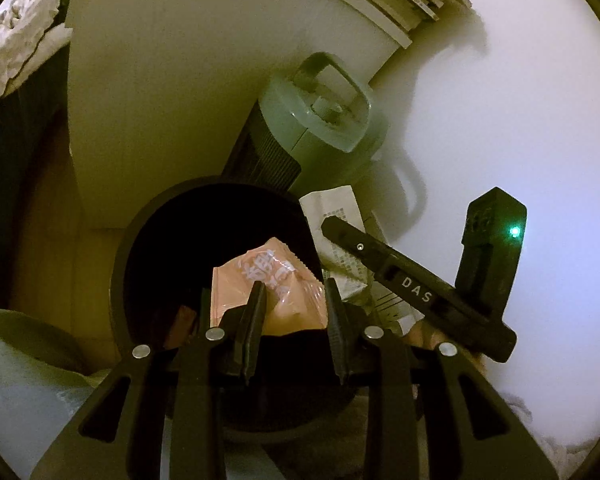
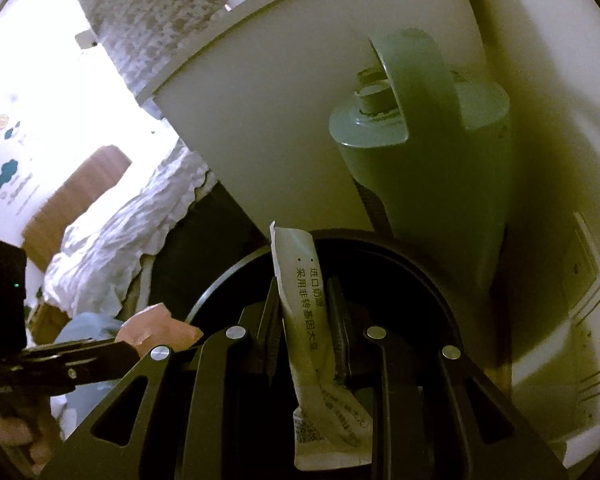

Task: Collect trash
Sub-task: 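Open left tool over the bin while right tool releases the white packet, then grasp the pink hair roller with left tool while right tool grasps the clear plastic tray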

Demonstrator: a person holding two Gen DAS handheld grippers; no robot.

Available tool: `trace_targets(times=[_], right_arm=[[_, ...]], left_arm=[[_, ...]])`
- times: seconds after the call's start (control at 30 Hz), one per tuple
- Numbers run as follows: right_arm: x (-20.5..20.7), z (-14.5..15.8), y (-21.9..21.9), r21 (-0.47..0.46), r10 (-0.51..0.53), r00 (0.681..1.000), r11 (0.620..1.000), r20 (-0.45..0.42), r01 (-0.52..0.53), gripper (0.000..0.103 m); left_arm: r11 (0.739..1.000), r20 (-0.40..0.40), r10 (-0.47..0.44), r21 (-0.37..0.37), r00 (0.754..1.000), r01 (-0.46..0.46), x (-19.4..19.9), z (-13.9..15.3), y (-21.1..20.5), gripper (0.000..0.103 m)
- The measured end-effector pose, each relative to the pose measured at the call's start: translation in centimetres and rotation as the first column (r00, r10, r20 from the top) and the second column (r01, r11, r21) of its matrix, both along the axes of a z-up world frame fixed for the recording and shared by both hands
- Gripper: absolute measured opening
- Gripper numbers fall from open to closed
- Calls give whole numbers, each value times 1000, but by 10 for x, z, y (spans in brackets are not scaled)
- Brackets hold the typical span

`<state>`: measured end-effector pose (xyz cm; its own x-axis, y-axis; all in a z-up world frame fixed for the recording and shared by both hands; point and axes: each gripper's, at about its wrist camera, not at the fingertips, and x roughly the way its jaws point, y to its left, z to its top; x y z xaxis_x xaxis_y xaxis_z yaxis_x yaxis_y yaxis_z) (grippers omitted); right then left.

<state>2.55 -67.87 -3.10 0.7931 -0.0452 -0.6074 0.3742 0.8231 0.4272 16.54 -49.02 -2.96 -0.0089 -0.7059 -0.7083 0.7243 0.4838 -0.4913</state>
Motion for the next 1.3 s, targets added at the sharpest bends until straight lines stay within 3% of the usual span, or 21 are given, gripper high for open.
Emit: trace_targets(times=[0.07,0.1,0.13,0.2,0.3,0.5,0.6,0.77,0.93,1.03,1.13,1.3], right_arm=[[0,0,-1,0,-12,1000,1000,-11,12,27],[-1,-1,-2,7,-25,1000,1000,-17,26,36],[-3,-2,-3,14,-33,999,999,-15,34,42],[-6,0,-6,17,-61,998,998,-1,61,66],[-9,3,-7,6,-82,996,997,25,82,73],[-6,2,-6,-3,-84,996,996,13,84,75],[-6,3,-1,-15,-75,997,997,10,75,77],[-9,8,18,-45,-16,1000,999,12,16,77],[-12,19,60,-64,121,992,991,42,-118,77],[-10,28,92,-46,244,968,969,60,-242,77],[-2,40,134,-33,380,923,925,54,-379,77],[32,74,224,-57,604,797,795,-1,-604,77]], left_arm=[[1000,4,12,11,1000,-12,1,-1,-1,36],[1000,4,17,18,1000,-17,1,-3,-2,42],[1000,3,22,22,1000,-22,2,-4,-2,56],[999,9,43,24,999,-44,3,-4,1,80],[998,14,57,22,998,-57,2,1,5,81],[996,17,93,13,996,-93,-17,34,28,82],[994,61,111,-2,992,-111,-42,61,53,91],[993,161,116,-30,980,-113,-95,99,124,91],[977,241,210,-32,947,-209,-127,111,247,91],[957,266,269,35,926,-288,-135,101,317,91],[948,279,257,114,925,-298,-146,80,373,91],[940,288,181,231,940,-252,-162,44,400,90]])
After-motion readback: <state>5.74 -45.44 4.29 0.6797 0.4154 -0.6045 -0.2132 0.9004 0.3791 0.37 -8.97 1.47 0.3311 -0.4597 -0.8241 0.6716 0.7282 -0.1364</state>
